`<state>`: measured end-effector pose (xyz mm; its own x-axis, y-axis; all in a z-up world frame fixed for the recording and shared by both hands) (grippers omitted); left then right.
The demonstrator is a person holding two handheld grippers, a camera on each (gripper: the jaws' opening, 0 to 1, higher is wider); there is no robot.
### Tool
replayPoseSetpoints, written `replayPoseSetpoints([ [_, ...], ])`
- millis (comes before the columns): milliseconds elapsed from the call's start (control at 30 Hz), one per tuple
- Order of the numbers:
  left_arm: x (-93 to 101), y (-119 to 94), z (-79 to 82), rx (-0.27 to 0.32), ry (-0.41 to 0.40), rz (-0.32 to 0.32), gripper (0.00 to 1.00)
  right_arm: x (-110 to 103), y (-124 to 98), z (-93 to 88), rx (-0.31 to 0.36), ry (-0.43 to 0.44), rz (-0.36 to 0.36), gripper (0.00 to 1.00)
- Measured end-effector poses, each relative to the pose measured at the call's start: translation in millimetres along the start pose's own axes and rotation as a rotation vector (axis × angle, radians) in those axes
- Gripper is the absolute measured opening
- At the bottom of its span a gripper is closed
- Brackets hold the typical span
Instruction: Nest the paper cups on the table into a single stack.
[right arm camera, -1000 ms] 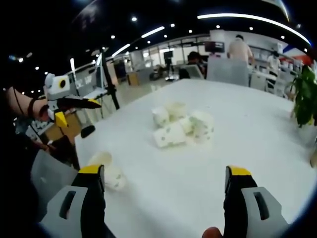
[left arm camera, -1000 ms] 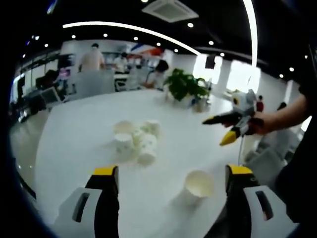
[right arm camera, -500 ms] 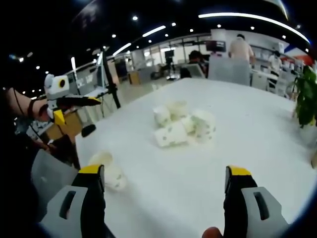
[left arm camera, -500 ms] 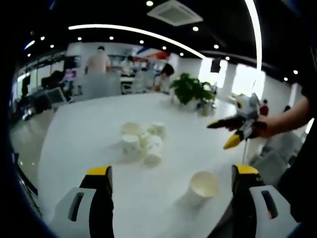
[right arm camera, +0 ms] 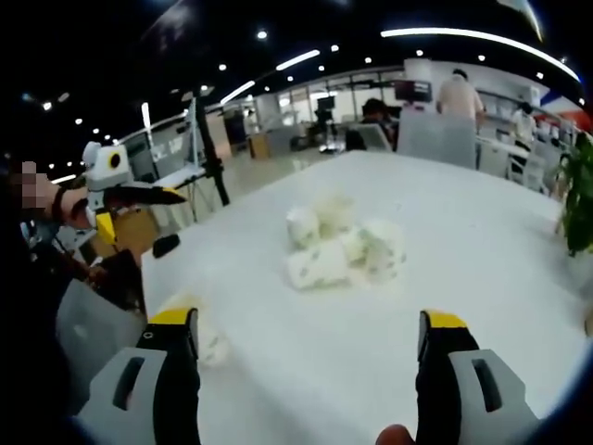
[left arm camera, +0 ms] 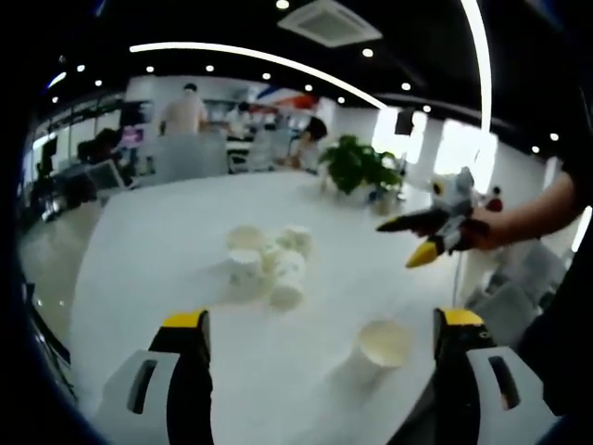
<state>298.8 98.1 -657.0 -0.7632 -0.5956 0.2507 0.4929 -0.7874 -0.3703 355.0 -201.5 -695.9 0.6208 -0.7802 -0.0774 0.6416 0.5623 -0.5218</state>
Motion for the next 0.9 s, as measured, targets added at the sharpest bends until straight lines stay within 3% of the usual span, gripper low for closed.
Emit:
replayPoseSetpoints([
  [233, -4.8, 0, 0.7, 0.011, -0.009, 0.018, 1.00, 6, 21, 6.3, -0.021, -0.059, 0.075, 0.89],
  [500, -9.2, 2, 2.5, 0.019, -0.016, 0.029, 1.00, 11, 45, 6.6, -0.028, -0.009, 0.130, 0.79],
  [900, -13.9, 4, 1.6, 0.023, -0.041, 0.035, 1.00, 11, 79, 9.5, -0.033, -0.003, 0.193, 0.73],
])
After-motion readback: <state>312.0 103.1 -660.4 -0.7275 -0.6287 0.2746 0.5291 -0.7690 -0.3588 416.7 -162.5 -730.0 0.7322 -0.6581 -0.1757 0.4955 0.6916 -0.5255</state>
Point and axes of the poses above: the point that each gripper's makers call its tool centre point, and the gripper's own axes: y roughly forward along the fingers, x roughly to its right, z roughly out of its top, the point moved 7 cm from there along -y, roughly backward along the fingers, and after that the axes turned 8 degrees about -z, right-handed, at the moved point
